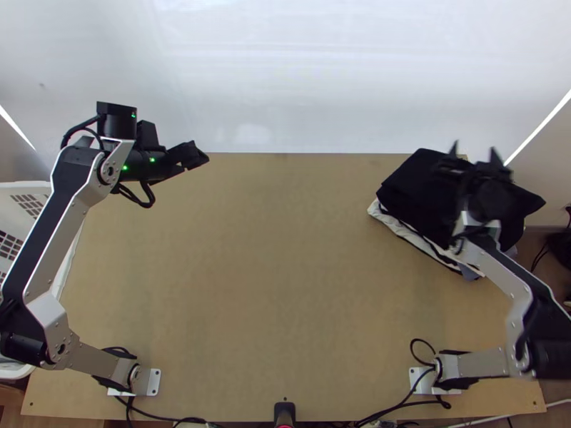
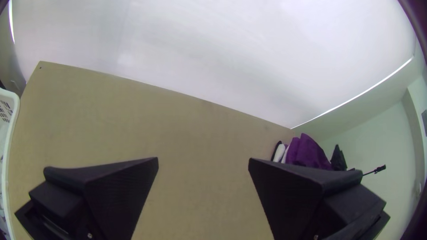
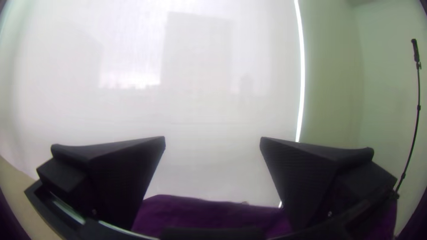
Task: Fold the t-shirt
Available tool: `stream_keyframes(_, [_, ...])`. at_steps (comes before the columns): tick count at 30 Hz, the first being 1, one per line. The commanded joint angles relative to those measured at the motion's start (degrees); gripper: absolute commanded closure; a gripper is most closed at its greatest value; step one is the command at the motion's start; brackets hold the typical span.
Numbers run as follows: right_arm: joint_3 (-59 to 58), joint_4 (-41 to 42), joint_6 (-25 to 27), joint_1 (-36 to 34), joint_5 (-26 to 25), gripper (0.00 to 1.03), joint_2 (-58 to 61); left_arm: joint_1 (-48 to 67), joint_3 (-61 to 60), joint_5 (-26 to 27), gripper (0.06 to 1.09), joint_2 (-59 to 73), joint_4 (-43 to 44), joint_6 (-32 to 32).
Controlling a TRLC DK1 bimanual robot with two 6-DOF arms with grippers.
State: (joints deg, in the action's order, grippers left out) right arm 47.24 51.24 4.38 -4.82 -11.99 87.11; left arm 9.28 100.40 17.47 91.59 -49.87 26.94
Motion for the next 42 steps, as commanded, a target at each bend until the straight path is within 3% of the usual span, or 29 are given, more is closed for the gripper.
stream_keyframes(1, [-0.9,-0.3,1.4,-9.9,0.3,0.04,-8.4,-0.1,0.5,0.0,0.10,-0.8,-0.1,0.3])
stream_keyframes(7, [-6.1,2.5,2.1,-18.9,0.7,0.04,-1.2,0.0,0.3,0.0,0.10,-1.2,-0.2,0.5])
stream_keyframes(15, [-6.6,6.0,2.0,-19.5,0.0,0.04,20.6,1.2,0.2,0.0,0.10,-0.2,-0.1,0.4])
stream_keyframes(23, [-4.0,6.0,1.2,-20.2,-1.9,0.04,27.1,1.4,-0.4,-0.3,0.10,-0.3,-0.2,0.4])
stream_keyframes(31, [-4.0,5.9,1.2,-20.0,-1.9,0.04,25.8,1.4,-0.8,-0.3,0.10,-0.7,-0.1,0.4])
stream_keyframes(42, [-7.3,5.5,1.1,-11.8,-1.8,0.04,-1.0,1.2,-0.5,-0.3,0.10,-0.7,0.2,0.5])
